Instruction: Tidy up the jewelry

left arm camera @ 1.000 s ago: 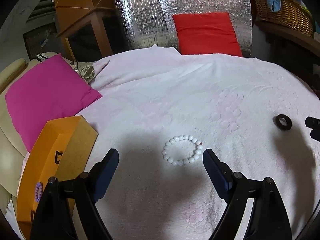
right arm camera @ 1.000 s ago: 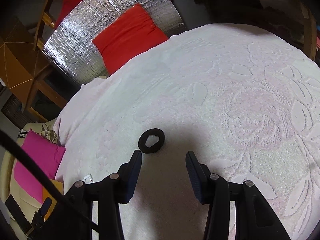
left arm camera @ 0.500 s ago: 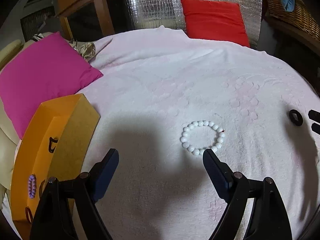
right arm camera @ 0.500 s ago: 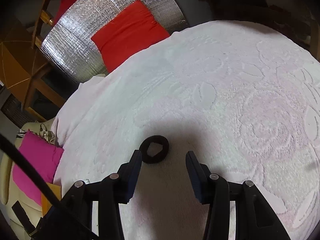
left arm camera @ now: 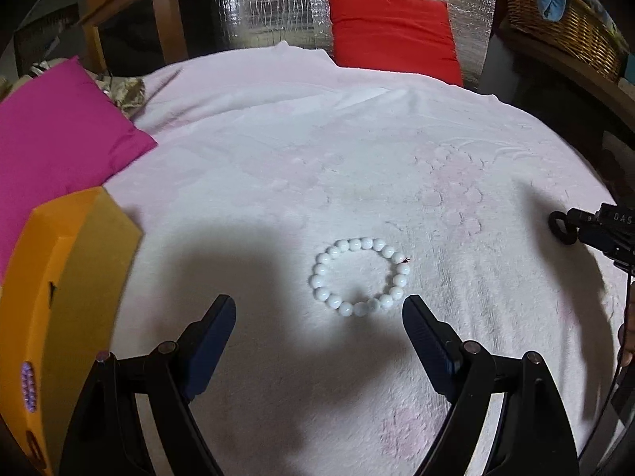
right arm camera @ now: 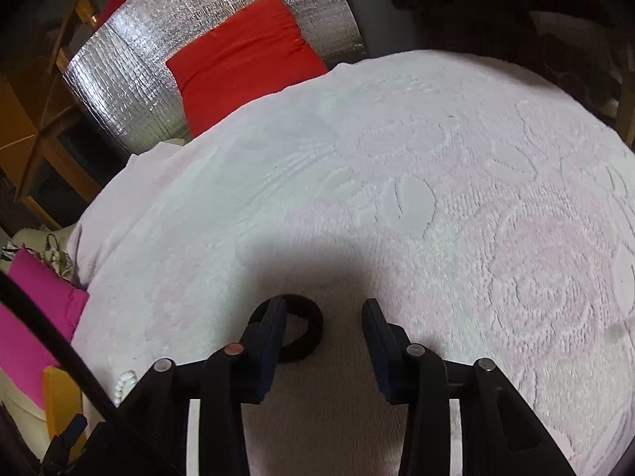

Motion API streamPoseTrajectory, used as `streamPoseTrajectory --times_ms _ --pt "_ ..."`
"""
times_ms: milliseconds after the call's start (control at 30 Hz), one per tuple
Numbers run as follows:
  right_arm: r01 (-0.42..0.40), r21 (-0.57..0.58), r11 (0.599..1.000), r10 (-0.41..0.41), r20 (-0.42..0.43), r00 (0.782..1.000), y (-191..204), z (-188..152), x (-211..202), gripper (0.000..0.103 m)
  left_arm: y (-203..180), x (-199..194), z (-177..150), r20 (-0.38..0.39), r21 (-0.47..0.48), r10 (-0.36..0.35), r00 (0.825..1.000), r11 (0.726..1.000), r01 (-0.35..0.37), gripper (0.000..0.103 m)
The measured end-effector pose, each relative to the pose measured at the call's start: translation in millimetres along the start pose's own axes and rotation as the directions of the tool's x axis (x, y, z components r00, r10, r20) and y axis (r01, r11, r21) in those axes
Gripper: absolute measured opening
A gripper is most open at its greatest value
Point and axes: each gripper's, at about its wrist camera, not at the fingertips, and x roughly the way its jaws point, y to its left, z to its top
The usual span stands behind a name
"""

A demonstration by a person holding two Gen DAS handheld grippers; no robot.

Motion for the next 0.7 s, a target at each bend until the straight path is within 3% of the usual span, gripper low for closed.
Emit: streamPoseTrajectory --times_ms 100,167,333,567,700 --pt "0.015 -0.010 1.000 -0.015 0.004 1.000 1 0 4 0.032 -1 7 1 -0.014 -0.005 -0.020 1.000 1.000 0.020 0.086" --pt "0.035 -0.030 0.999 -0.035 0.013 0.999 4 0 6 0.022 -4 14 1 -0.034 -0.007 -0.045 0.998 0.999 0.045 0.086" --pt "0.040 -0.049 0.998 -0.039 0.022 0.999 5 1 5 0.011 -9 22 2 -0.044 -0.009 -0.041 0.998 0.999 0.040 0.086" --pt "-0.013 -0.017 1.000 0.013 0.008 1.000 -3 -2 -7 0.011 -11 28 3 -0.055 -0.033 -0.097 0.994 0.995 0.095 0.085" --pt "-0.051 0.006 0.999 0.051 -0.007 0.999 -9 -4 -14 0.011 -13 29 1 -0.053 -0.022 -0.096 0.994 0.995 0.095 0.063"
